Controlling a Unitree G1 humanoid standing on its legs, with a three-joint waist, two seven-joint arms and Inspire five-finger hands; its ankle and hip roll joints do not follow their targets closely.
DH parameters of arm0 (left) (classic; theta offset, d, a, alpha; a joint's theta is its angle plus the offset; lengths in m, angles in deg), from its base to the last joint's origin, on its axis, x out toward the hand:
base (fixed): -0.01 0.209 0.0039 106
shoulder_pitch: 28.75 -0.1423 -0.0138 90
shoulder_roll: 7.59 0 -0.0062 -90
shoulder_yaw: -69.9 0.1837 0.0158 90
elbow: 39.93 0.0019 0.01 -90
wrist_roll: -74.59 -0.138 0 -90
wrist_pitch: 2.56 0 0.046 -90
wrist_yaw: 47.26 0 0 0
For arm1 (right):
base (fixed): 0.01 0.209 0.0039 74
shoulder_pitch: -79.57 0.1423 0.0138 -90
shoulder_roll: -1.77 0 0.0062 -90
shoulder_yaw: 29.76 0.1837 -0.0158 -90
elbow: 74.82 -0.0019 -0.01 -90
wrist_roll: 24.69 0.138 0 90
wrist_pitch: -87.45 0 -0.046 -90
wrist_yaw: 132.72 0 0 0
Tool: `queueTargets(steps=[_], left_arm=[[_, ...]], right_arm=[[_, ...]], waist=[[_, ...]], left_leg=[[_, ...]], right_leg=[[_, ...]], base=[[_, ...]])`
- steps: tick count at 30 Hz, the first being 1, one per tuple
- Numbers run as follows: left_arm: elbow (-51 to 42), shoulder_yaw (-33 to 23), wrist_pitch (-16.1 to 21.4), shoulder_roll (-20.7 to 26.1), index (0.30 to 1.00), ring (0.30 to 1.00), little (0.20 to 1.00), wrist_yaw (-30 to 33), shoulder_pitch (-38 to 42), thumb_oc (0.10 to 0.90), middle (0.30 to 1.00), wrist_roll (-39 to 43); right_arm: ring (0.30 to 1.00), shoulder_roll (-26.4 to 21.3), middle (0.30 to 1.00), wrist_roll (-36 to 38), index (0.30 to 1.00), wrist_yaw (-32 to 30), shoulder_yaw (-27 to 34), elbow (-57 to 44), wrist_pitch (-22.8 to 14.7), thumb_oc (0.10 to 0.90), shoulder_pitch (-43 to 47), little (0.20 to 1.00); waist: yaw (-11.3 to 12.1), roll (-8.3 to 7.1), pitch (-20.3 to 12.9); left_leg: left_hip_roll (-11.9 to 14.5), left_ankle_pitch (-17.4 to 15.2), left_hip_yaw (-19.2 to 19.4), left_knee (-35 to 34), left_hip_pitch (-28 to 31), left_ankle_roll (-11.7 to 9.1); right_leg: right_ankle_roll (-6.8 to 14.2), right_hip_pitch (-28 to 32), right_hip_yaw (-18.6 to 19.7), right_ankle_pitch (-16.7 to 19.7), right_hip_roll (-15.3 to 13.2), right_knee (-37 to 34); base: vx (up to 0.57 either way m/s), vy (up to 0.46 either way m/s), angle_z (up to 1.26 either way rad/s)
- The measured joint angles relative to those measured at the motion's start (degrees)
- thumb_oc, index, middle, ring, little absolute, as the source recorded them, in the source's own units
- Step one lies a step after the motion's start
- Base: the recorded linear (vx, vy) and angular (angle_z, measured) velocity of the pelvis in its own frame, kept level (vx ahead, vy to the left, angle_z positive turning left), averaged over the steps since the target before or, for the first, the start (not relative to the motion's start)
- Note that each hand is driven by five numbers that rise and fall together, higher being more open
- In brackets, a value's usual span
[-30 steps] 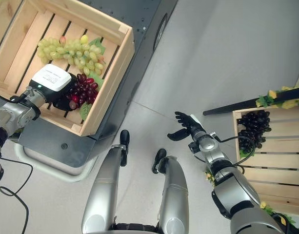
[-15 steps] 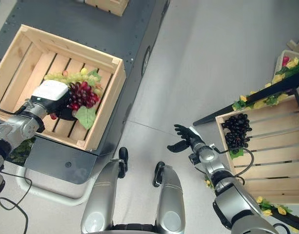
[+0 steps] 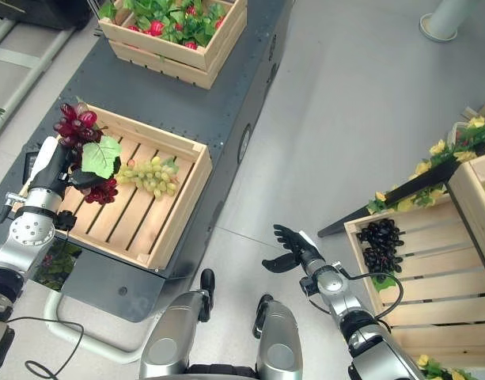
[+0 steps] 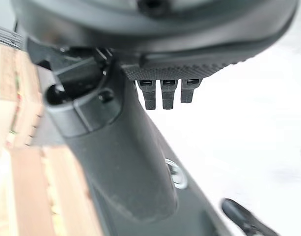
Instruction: Pick up the fruits from the basket on one side to the basket on the other side
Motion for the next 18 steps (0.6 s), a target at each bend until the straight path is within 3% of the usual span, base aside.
queueTargets(steps=[3,5,6,12,18], left_arm=[[-3.08,-3.8,-1.14,-2.41,0.3,0.3,0.3,-4.06,-0.5,0.4,0.3,7.68],[-4.28,-4.93,-1.59,-4.47,0.3,0.3,0.3,-5.69,-0.54,0.4,0.3,12.0],[-6.3,-6.75,-3.17,-5.82,0.3,0.3,0.3,-7.21,-0.62,0.4,0.3,15.34],[-10.44,-8.33,-4.66,-10.1,0.3,0.3,0.3,-9.75,-0.62,0.4,0.3,30.09],[-12.9,-8.56,-5.43,-12.63,0.3,0.3,0.3,-9.99,-0.04,0.4,0.3,37.86]], right_arm=[[0.9,0.05,0.9,0.12,0.9,0.01,1.0,-3.89,0.19,0.8,-1.2,0.9],[0.9,0.08,0.9,0.5,0.9,0.02,0.99,-6.58,0.31,0.8,-2.43,0.9],[0.9,-0.03,0.9,0.67,0.9,0.02,1.08,-9.49,0.75,0.8,-3.08,0.9],[0.9,1.34,0.9,2.62,0.9,0.09,0.46,-18.47,1.66,0.8,-2.63,0.9],[0.9,1.81,0.9,5.03,0.9,0.39,-2.58,-27.84,8.58,0.8,0.83,0.9]], waist=[[-0.05,0.5,-0.6],[-0.18,0.83,-3.61],[-0.53,1.0,-3.81],[-1.07,1.1,-9.33],[-1.67,0.25,-12.07]], left_leg=[[-0.06,0.67,-0.49,-4.54,4.94,-0.46],[0.13,0.97,-0.72,-6.64,5.8,-0.52],[0.04,1.48,-1.19,-8.45,7.68,-0.56],[-0.06,2.45,-1.96,-14.51,11.91,-0.53],[-0.53,3.26,-1.96,-18.12,14.46,-0.2]], right_leg=[[0.38,5.02,-0.33,1.0,0.96,-4.89],[0.49,6.6,-1.02,1.8,1.62,-8.05],[0.62,8.91,-1.3,2.58,2.14,-10.59],[1.35,14.8,-1.52,5.82,3.44,-20.37],[2.0,18.61,-1.34,8.56,3.99,-27.19]], base=[[0.08,-0.095,-0.02],[0.05,-0.129,0.06],[0.01,-0.12,0.08],[-0.01,-0.108,0.0],[-0.04,-0.124,-0.01]])
